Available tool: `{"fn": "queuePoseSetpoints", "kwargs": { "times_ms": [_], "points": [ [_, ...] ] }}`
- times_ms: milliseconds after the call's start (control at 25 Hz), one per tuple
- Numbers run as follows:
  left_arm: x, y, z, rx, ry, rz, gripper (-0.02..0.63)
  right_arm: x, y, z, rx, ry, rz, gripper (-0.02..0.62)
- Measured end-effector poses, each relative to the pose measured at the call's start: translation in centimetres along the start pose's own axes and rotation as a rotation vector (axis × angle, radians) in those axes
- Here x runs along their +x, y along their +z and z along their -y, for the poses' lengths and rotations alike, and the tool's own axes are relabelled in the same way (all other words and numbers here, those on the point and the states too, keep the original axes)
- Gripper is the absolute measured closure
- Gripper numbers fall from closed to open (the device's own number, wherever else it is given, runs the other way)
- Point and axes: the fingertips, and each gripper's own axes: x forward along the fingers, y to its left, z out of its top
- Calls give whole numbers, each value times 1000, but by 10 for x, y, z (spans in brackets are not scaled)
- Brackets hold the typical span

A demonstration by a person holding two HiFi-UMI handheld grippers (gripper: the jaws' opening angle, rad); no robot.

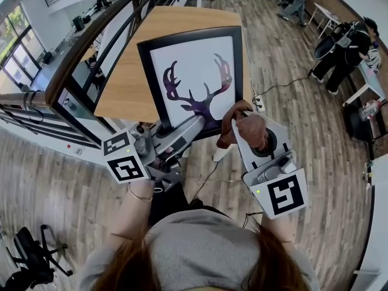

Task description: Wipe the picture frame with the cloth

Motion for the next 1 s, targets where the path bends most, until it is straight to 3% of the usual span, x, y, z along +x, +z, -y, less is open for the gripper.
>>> {"fn": "queuePoseSetpoints", "kwargs": {
  "times_ms": [1000],
  "points": [
    [-1, -2, -4, -7, 48, 0, 588, -13, -31, -8, 28, 65, -81, 549]
  ]
}}
